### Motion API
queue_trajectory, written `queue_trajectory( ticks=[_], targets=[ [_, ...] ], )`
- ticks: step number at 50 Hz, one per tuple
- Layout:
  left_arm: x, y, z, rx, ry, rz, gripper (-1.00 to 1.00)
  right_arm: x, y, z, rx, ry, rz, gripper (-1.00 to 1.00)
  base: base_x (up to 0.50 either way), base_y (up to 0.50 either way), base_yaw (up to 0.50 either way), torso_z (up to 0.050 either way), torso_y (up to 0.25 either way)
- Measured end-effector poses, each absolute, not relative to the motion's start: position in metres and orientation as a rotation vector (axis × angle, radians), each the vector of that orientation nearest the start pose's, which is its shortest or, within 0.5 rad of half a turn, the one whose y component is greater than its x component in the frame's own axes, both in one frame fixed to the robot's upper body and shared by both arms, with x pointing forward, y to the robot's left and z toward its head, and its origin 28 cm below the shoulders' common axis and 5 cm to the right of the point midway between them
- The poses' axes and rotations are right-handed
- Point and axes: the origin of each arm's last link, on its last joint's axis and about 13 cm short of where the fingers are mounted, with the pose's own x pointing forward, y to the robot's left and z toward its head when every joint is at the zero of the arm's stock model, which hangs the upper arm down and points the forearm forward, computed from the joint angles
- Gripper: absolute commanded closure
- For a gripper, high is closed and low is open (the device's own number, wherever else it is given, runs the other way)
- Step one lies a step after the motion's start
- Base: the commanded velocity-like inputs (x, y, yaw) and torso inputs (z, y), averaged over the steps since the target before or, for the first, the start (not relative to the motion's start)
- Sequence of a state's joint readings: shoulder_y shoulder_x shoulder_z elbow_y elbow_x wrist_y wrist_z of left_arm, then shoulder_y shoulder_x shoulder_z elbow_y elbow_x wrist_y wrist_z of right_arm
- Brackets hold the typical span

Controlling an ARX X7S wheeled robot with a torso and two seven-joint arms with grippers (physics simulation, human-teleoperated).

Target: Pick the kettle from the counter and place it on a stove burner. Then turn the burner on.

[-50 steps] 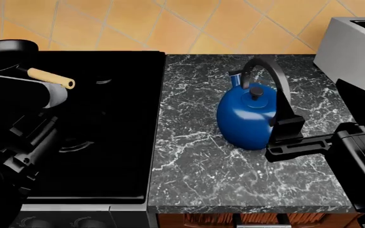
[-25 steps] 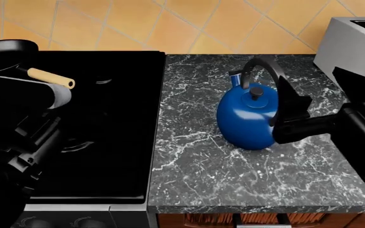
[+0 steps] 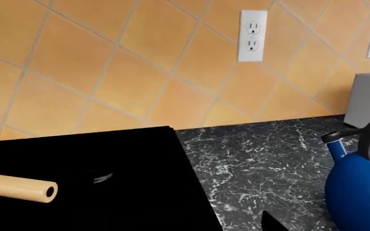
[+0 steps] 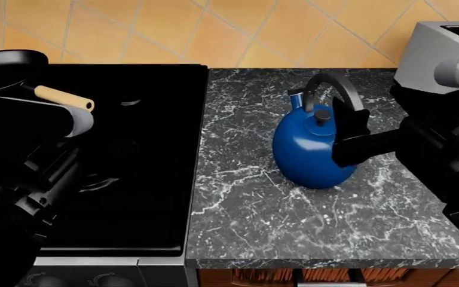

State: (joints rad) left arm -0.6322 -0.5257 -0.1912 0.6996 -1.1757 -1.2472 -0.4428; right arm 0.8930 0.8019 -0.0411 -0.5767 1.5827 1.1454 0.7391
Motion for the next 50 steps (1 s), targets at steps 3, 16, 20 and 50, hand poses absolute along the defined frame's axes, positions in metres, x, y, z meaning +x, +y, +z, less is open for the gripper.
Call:
queue_trajectory(
  ticks=[3, 16, 20, 50],
  targets=[
    [0.217, 0.258, 0.233, -0.002, -0.013, -0.234, -1.0, 0.215, -0.16, 0.279, -0.087, 0.031, 0.209, -1.0, 0.0, 0.0, 0.0, 0.0, 0.0],
    [0.219, 0.258, 0.231, -0.003, -0.005, -0.234, -1.0, 0.233, -0.161, 0.273, -0.091, 0.074, 0.209, -1.0, 0.0, 0.0, 0.0, 0.0, 0.0],
    [0.22, 0.257, 0.23, -0.002, -0.002, -0.236, -1.0, 0.238, -0.161, 0.271, -0.094, 0.085, 0.21, -1.0, 0.0, 0.0, 0.0, 0.0, 0.0],
    [0.223, 0.256, 0.227, 0.004, 0.01, -0.238, -1.0, 0.257, -0.161, 0.266, -0.125, 0.107, 0.213, 1.0, 0.0, 0.0, 0.0, 0.0, 0.0]
  ],
)
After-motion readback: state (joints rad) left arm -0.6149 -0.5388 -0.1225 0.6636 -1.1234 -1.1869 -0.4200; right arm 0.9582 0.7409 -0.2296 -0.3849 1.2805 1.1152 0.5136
